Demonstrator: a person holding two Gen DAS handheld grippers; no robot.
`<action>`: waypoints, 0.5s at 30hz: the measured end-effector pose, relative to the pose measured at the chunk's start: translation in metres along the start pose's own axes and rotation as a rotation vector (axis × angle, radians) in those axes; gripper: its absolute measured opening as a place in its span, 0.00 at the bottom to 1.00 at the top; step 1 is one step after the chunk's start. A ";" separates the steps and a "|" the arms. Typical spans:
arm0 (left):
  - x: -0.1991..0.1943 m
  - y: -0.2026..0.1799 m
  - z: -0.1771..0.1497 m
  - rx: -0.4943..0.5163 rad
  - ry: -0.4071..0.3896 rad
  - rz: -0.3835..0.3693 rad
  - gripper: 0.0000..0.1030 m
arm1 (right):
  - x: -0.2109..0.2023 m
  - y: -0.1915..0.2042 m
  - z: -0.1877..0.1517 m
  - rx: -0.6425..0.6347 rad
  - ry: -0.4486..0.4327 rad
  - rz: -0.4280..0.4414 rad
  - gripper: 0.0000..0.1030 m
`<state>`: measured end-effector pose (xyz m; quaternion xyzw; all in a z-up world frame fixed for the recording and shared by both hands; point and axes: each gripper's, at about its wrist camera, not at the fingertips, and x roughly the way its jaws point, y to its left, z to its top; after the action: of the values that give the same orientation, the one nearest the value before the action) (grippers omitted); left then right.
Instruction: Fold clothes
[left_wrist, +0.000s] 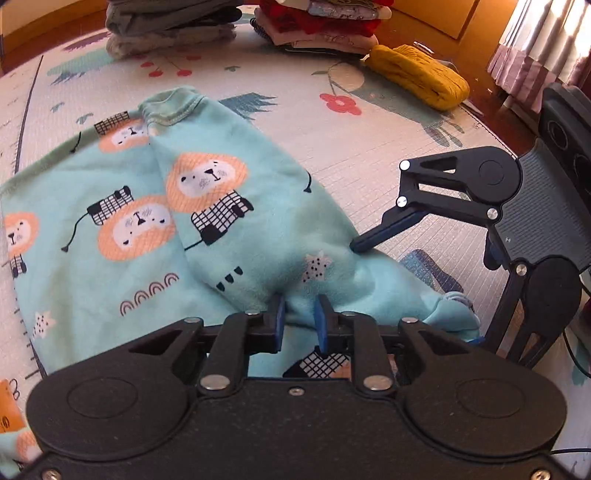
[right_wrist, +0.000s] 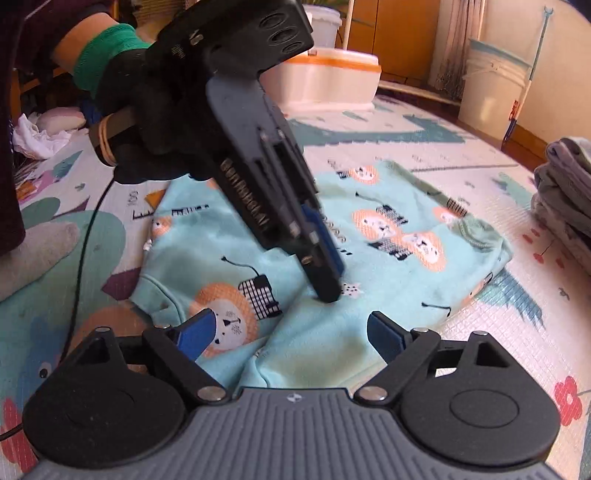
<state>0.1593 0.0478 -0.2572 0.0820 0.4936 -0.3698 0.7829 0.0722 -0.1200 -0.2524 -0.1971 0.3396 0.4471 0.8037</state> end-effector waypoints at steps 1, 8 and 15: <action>-0.004 0.003 -0.001 -0.017 -0.013 0.000 0.18 | 0.003 0.000 -0.001 -0.010 0.020 0.004 0.87; -0.015 0.002 0.002 -0.026 -0.137 -0.009 0.19 | -0.015 0.010 0.001 -0.032 -0.018 0.003 0.84; -0.011 0.008 0.017 -0.033 -0.163 0.021 0.19 | -0.008 0.041 -0.001 -0.150 0.015 0.054 0.77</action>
<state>0.1742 0.0510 -0.2416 0.0440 0.4331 -0.3589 0.8256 0.0342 -0.1038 -0.2483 -0.2510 0.3165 0.4913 0.7717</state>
